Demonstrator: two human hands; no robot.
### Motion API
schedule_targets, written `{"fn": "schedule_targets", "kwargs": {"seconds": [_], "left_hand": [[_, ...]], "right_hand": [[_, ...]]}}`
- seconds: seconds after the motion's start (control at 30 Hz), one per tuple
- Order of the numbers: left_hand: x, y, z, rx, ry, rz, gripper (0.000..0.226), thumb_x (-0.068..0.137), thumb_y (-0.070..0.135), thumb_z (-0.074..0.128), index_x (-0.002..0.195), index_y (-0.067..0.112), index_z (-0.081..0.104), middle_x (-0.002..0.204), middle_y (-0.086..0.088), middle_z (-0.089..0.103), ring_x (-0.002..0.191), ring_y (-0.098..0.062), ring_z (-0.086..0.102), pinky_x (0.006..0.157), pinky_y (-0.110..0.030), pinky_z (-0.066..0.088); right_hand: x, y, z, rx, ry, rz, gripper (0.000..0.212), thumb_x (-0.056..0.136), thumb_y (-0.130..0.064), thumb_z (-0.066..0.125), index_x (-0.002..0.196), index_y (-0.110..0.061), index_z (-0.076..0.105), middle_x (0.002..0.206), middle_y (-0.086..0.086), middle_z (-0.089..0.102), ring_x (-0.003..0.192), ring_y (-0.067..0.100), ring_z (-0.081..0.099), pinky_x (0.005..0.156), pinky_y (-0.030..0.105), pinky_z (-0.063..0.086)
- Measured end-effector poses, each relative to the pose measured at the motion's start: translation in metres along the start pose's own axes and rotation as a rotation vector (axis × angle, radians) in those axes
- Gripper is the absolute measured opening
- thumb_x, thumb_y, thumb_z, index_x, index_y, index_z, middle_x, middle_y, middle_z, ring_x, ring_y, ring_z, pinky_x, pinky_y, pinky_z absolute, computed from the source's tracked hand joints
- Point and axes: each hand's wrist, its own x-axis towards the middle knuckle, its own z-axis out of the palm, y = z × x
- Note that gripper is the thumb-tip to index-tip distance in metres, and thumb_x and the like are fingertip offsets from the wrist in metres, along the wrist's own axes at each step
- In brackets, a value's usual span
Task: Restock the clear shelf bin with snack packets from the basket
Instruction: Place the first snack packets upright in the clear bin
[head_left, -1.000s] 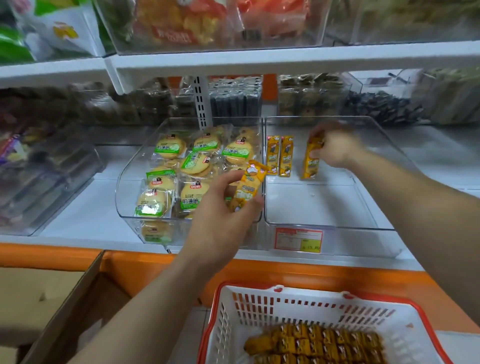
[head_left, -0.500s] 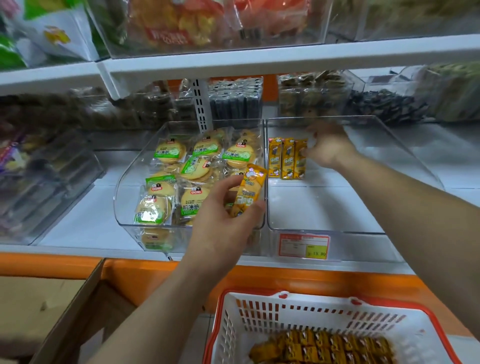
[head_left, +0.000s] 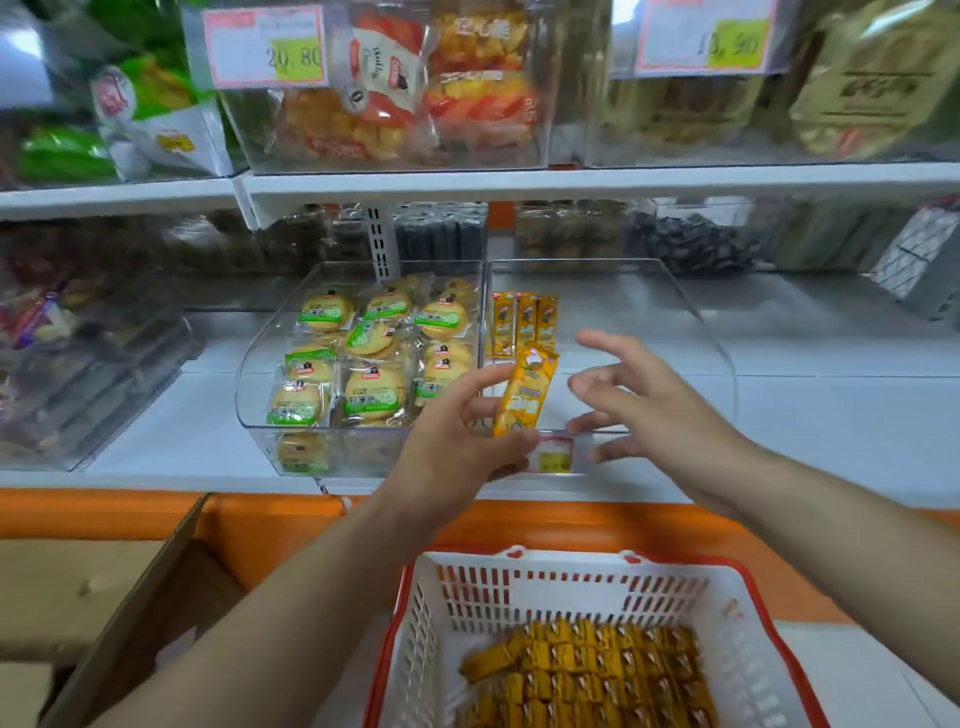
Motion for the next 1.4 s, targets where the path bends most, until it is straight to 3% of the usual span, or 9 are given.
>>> {"fn": "schedule_targets", "kwargs": {"seconds": [0.13, 0.33, 0.43, 0.6, 0.73, 0.9, 1.1, 1.23, 1.4], "left_hand": [[-0.004, 0.003, 0.009, 0.023, 0.018, -0.026, 0.062, 0.085, 0.002, 0.078, 0.139, 0.026, 0.057, 0.113, -0.009, 0.074, 0.095, -0.029, 0.075, 0.079, -0.036, 0.064], [0.003, 0.004, 0.011, -0.137, 0.236, -0.089, 0.039, 0.084, 0.011, 0.081, 0.118, 0.020, 0.065, 0.100, -0.011, 0.071, 0.079, -0.019, 0.074, 0.071, -0.033, 0.060], [0.005, 0.002, 0.016, -0.193, 0.186, -0.092, 0.027, 0.088, 0.008, 0.076, 0.114, 0.013, 0.069, 0.110, -0.017, 0.072, 0.100, -0.027, 0.074, 0.086, -0.041, 0.063], [0.009, 0.001, 0.025, -0.169, 0.135, -0.035, 0.018, 0.090, 0.001, 0.071, 0.104, 0.011, 0.069, 0.096, -0.009, 0.079, 0.094, -0.025, 0.076, 0.078, -0.033, 0.063], [0.010, -0.001, 0.026, -0.154, 0.174, -0.022, 0.040, 0.088, 0.008, 0.076, 0.124, 0.016, 0.063, 0.106, -0.009, 0.078, 0.089, -0.019, 0.076, 0.071, -0.026, 0.059], [0.011, -0.001, 0.027, -0.027, 0.184, 0.043, 0.036, 0.087, 0.011, 0.078, 0.121, 0.014, 0.068, 0.110, -0.006, 0.077, 0.105, -0.023, 0.073, 0.089, -0.040, 0.061], [0.019, -0.005, 0.031, 0.126, 0.190, 0.170, 0.032, 0.084, 0.014, 0.081, 0.112, 0.023, 0.067, 0.109, 0.001, 0.074, 0.105, -0.017, 0.070, 0.090, -0.040, 0.061], [0.032, -0.015, 0.007, 0.683, 0.356, 0.327, 0.055, 0.085, 0.033, 0.080, 0.134, 0.028, 0.057, 0.126, 0.013, 0.061, 0.114, -0.005, 0.055, 0.099, -0.030, 0.051], [0.043, -0.029, -0.017, 0.789, 0.372, 0.129, 0.094, 0.077, 0.054, 0.081, 0.154, 0.032, 0.031, 0.151, 0.006, 0.045, 0.135, -0.018, 0.048, 0.102, -0.049, 0.054]], "right_hand": [[-0.007, -0.003, -0.004, -0.076, -0.067, 0.005, 0.028, 0.099, -0.026, 0.057, 0.123, -0.039, 0.059, 0.102, 0.000, 0.070, 0.081, 0.022, 0.072, 0.064, 0.031, 0.056], [-0.011, -0.001, -0.017, -0.245, -0.171, 0.076, 0.013, 0.095, -0.017, 0.061, 0.084, -0.018, 0.067, 0.072, 0.003, 0.072, 0.062, 0.015, 0.067, 0.055, 0.024, 0.049], [-0.008, 0.004, -0.015, -0.410, -0.026, -0.033, 0.014, 0.092, -0.025, 0.062, 0.080, -0.021, 0.069, 0.068, -0.002, 0.071, 0.056, 0.011, 0.066, 0.053, 0.020, 0.046], [0.000, 0.008, -0.016, -0.422, 0.130, -0.302, 0.022, 0.087, -0.021, 0.070, 0.106, -0.033, 0.066, 0.099, -0.011, 0.061, 0.074, 0.007, 0.063, 0.068, 0.017, 0.053], [0.002, 0.014, -0.007, -0.276, -0.020, -0.164, 0.015, 0.088, -0.012, 0.070, 0.099, -0.022, 0.068, 0.092, 0.002, 0.071, 0.076, 0.025, 0.072, 0.070, 0.041, 0.060], [0.009, 0.013, -0.010, -0.123, 0.011, -0.144, 0.037, 0.097, -0.023, 0.061, 0.129, -0.040, 0.052, 0.109, -0.005, 0.065, 0.082, 0.014, 0.072, 0.064, 0.027, 0.060], [0.028, 0.012, -0.017, -0.271, 0.014, -0.266, 0.030, 0.089, -0.019, 0.072, 0.115, -0.034, 0.065, 0.099, -0.001, 0.070, 0.074, 0.022, 0.067, 0.065, 0.031, 0.059], [0.077, 0.011, -0.041, -0.406, 0.163, -0.313, 0.031, 0.083, -0.011, 0.077, 0.093, -0.036, 0.061, 0.092, 0.002, 0.067, 0.071, 0.015, 0.061, 0.071, 0.029, 0.053], [0.148, 0.032, -0.059, -0.662, 0.232, -0.220, 0.025, 0.083, -0.012, 0.078, 0.105, -0.020, 0.068, 0.103, 0.003, 0.069, 0.093, 0.019, 0.064, 0.083, 0.033, 0.051]]}}
